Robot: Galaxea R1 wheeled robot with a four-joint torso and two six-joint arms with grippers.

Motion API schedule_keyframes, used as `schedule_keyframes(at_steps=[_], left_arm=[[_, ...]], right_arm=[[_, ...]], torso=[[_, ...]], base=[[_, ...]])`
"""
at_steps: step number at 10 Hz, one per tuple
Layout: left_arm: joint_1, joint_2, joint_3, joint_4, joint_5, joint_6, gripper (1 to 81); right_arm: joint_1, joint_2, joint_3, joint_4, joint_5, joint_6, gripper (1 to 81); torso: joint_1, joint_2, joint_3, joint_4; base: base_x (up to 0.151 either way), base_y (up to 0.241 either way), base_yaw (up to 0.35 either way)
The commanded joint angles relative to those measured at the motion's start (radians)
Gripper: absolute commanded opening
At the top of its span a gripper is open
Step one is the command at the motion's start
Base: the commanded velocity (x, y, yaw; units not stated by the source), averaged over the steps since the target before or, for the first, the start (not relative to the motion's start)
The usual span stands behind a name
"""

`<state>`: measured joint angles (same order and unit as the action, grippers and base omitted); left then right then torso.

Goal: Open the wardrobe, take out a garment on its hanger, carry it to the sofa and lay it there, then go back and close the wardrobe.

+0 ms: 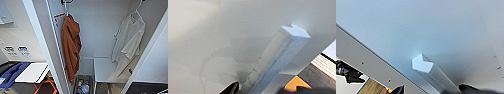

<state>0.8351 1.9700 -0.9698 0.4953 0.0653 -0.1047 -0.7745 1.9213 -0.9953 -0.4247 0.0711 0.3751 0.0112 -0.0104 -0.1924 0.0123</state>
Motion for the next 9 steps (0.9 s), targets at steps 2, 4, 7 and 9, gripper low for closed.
schedule_keyframes(at_steps=[2, 4, 7, 9], left_arm=[[0.21, -0.132, 0.014, 0.042, -0.162, -0.017, 81.1], [0.351, -0.126, -0.151, 0.028, -0.316, -0.021, 81.1], [0.535, -0.039, -0.457, -0.077, -0.55, -0.026, 81.1], [0.6, 0.082, -0.681, -0.118, -0.61, -0.062, 81.1]], right_arm=[[-0.102, -0.158, 0.075, -0.031, -0.013, 0.03, 81.1], [-0.153, -0.181, -0.009, -0.002, 0.024, 0.053, 81.1], [-0.234, -0.157, -0.242, 0.126, 0.029, 0.137, 81.1], [-0.295, -0.082, -0.438, 0.167, 0.027, 0.197, 81.1]], torso=[[0.0, 0.0, 0.0, 0.0], [0.0, 0.0, 0.001, 0.0], [-0.001, -0.001, 0.003, 0.0], [-0.004, -0.003, 0.003, 0.0]], base=[[0.0, 0.0, 0.0], [0.0, 0.0, 0.0], [0.0, 0.0, 0.0], [0.0, 0.0, 0.0]])
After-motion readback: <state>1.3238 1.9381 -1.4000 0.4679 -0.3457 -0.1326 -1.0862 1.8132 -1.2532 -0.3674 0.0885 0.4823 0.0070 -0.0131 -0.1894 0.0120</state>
